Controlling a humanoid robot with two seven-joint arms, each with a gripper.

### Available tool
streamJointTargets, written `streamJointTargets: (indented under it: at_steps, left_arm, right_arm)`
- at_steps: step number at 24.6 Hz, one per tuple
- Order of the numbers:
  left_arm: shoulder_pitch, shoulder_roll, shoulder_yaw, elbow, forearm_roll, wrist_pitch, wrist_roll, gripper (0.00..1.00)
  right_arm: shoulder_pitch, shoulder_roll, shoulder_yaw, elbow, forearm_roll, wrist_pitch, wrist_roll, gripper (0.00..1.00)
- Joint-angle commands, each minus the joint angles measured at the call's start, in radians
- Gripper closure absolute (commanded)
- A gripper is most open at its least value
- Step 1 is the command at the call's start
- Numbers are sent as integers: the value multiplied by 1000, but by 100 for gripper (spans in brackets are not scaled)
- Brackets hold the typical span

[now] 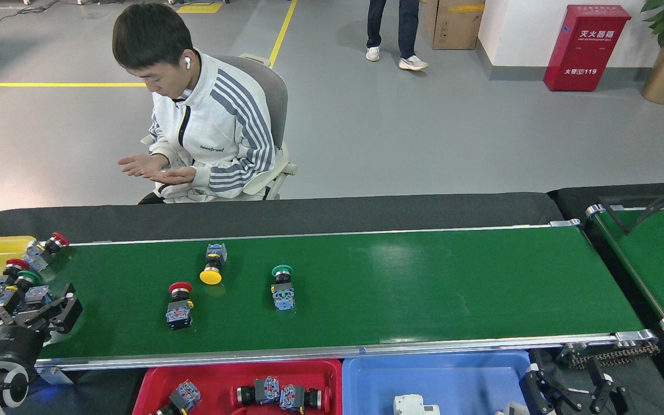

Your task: Pick switch part from conveyor to tray

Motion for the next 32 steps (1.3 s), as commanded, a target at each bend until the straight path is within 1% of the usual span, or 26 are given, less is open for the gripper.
streamJointTargets:
  at_steps: [1,3,4,5,7,9,11,13,15,16,17,19,21,22,23,24,25,26,27,29,32]
  left_arm:
    - [-27,18,-9,38,0,37,38,13]
    - [-27,19,-9,43,2,32,38,31]
    - [-27,19,-9,41,6,26,39,48]
    - [-27,21,-9,43,11,23,41,61]
    - [-20,22,-7,35,16,-25,66,79]
    - [-7,22,-6,31,16,-89,124,88]
    - [14,21,-7,3,16,-129,161,93]
    - [57,19,-7,-63,16,-172,164,97]
    - [151,19,10,-210,17,-243,164,98]
    - [213,19,20,-311,23,-276,164,97]
    - [275,19,28,-402,29,-313,162,97]
    - [426,18,37,-632,45,-405,153,93]
    - [569,10,36,-835,49,-467,151,89]
    - [628,4,34,-914,45,-480,150,87]
    - [701,-1,25,-1000,40,-490,139,81]
    - [746,-7,20,-1051,39,-493,124,70]
    - [795,-22,7,-1109,36,-488,96,43]
    - [824,-44,-15,-1147,36,-485,66,14]
    - [836,-65,-41,-1170,36,-479,33,0]
    - [838,-93,-64,-1180,36,-453,-10,0]
    - [827,-102,-56,-1177,39,-394,-14,0]
  right_arm:
    - [-7,-9,-4,-11,1,-4,1,1]
    - [-5,-9,-6,-11,-1,-3,3,1]
    - [-5,-9,-7,-11,-1,-3,3,1]
    - [-5,-10,-9,-9,-1,-4,3,1]
    - [-5,-21,-9,-6,-1,-4,1,1]
    - [-5,-29,-14,-6,-4,-3,4,1]
    - [-7,-32,-15,-6,-5,-3,4,1]
    - [-8,-30,-15,-8,-7,-3,4,1]
    - [-8,-27,-15,-9,-7,-4,3,1]
    - [-8,-29,-15,-9,-7,-4,3,1]
    - [-8,-29,-15,-9,-7,-4,3,1]
    - [-10,-29,-15,-11,-7,-1,3,1]
    - [-15,-29,-18,-11,-8,-1,-2,1]
    - [-19,-29,-18,-11,-8,-3,-2,1]
    - [-24,-29,-18,-12,-8,-4,-5,1]
    - [-24,-29,-18,-12,-8,-6,-5,1]
    - [-25,-29,-15,-12,-8,-6,-5,1]
    - [-27,-29,-15,-14,-8,-6,-5,0]
    - [-28,-29,-15,-14,-8,-6,-5,0]
    - [-28,-29,-15,-14,-10,-6,-5,0]
    - [-28,-27,-15,-14,-10,-6,-7,0]
